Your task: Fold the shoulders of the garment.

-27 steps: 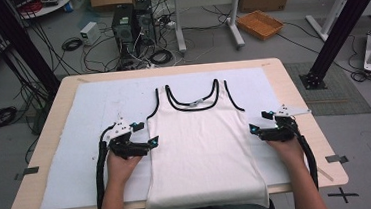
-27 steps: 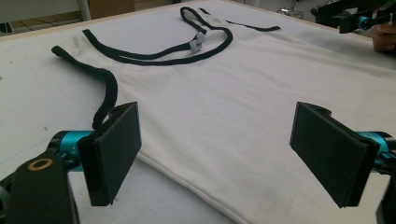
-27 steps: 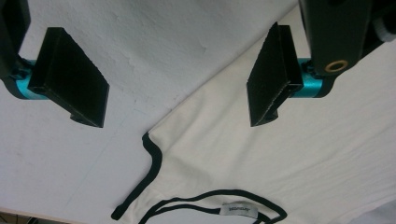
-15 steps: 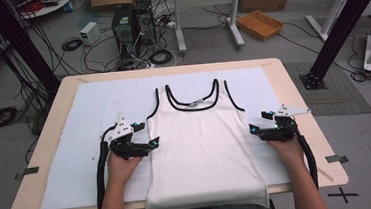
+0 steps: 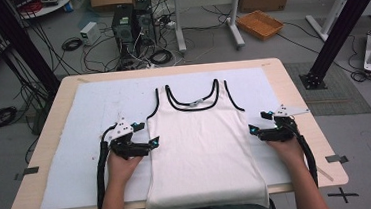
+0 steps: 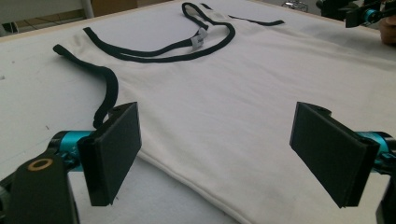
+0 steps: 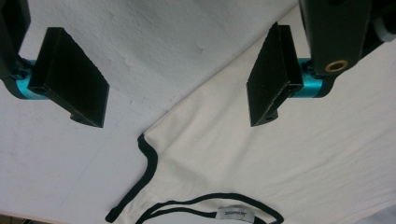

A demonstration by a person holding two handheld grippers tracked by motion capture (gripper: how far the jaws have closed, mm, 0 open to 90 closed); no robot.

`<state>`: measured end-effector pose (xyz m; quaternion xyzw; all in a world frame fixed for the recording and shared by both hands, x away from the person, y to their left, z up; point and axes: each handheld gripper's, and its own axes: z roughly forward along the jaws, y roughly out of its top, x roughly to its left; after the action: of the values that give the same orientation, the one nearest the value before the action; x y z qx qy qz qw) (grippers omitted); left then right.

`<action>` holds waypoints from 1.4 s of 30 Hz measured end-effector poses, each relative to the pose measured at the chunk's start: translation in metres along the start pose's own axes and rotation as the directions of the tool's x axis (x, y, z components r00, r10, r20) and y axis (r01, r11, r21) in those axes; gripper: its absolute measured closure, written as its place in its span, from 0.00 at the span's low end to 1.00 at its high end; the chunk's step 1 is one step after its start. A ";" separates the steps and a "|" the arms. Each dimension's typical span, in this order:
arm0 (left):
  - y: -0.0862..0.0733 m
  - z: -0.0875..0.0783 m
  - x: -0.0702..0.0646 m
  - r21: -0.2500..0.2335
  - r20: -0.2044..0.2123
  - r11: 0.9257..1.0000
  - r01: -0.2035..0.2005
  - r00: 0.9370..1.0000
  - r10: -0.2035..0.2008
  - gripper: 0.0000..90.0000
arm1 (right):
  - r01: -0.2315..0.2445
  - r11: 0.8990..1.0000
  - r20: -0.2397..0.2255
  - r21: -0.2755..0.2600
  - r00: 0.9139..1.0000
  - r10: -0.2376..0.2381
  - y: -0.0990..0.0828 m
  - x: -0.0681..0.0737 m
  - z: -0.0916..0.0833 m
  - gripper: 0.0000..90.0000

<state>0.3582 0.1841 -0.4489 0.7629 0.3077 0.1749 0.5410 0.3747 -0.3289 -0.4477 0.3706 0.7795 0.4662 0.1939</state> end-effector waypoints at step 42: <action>0.000 0.000 0.001 -0.004 -0.010 1.000 0.021 1.000 -0.021 0.18 | -0.036 0.984 0.049 0.174 0.998 0.028 0.132 -0.040 0.098 0.24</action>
<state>0.3590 0.1850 -0.4491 0.7577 0.3182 0.1736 0.5427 0.5163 -0.2635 -0.3828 0.4095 0.8067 0.3903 0.1710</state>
